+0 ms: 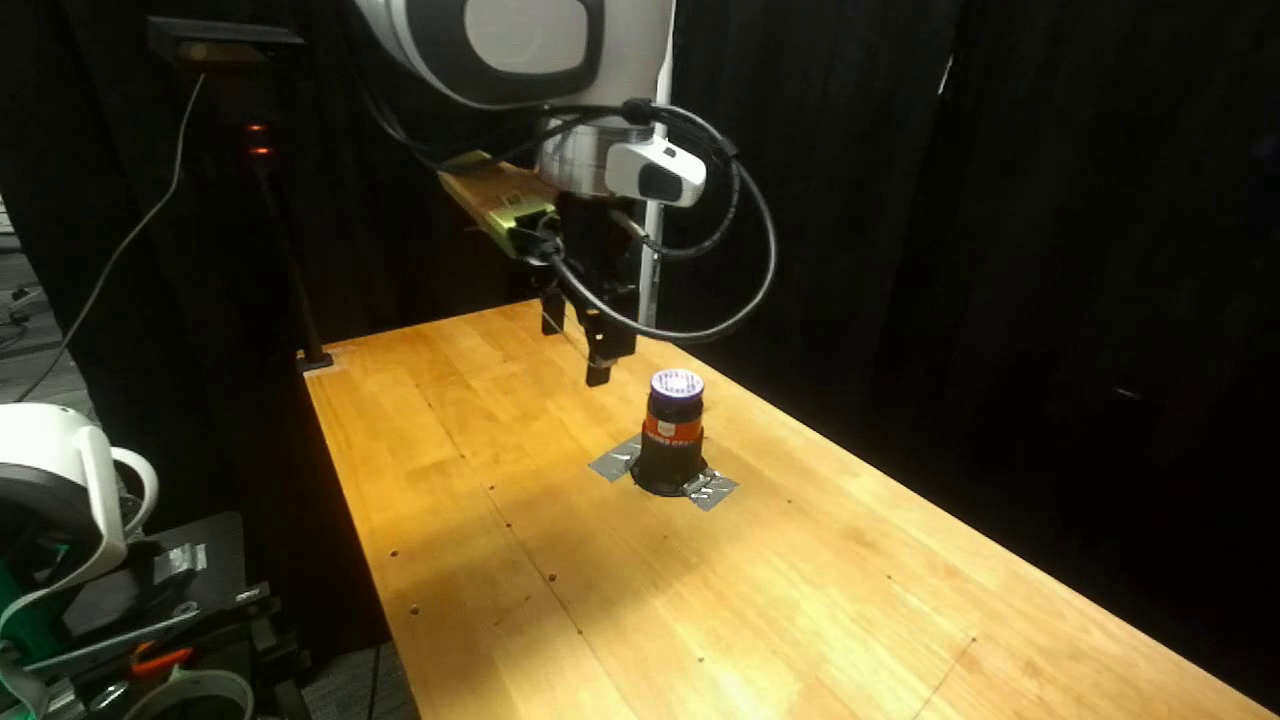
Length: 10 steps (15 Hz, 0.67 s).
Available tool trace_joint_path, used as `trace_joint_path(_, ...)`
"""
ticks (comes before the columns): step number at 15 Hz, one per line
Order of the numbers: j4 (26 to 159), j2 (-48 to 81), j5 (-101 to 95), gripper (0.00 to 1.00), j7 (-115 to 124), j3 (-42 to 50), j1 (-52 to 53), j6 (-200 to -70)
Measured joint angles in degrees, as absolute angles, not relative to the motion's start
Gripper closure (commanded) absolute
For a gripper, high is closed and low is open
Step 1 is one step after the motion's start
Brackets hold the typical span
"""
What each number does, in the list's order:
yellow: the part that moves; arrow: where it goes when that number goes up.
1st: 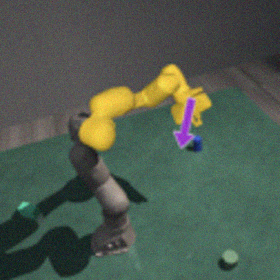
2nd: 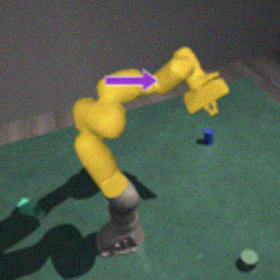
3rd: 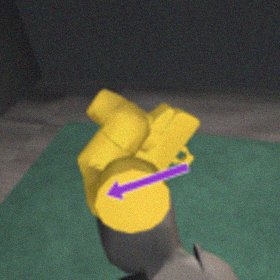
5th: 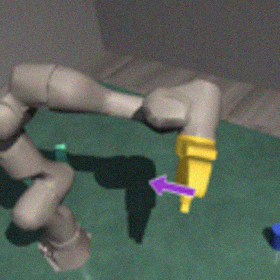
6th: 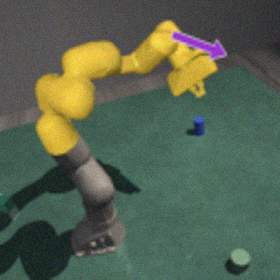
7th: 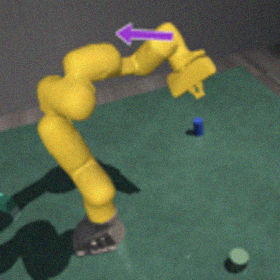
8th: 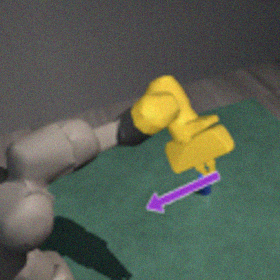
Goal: Pick up the elastic and put it around the bottle
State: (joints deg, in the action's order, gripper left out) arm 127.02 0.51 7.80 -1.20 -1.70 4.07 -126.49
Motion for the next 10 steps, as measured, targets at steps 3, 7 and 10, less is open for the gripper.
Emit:
trace_joint_path(3,117.2,10.2,3.8,0.0,-0.3,-2.7,4.3,-126.3)
trace_joint_path(7,104.6,20.9,1.0,0.0,-0.2,-2.8,4.7,-123.9)
trace_joint_path(10,95.3,27.5,1.0,0.0,-0.8,-3.1,4.7,-121.2)
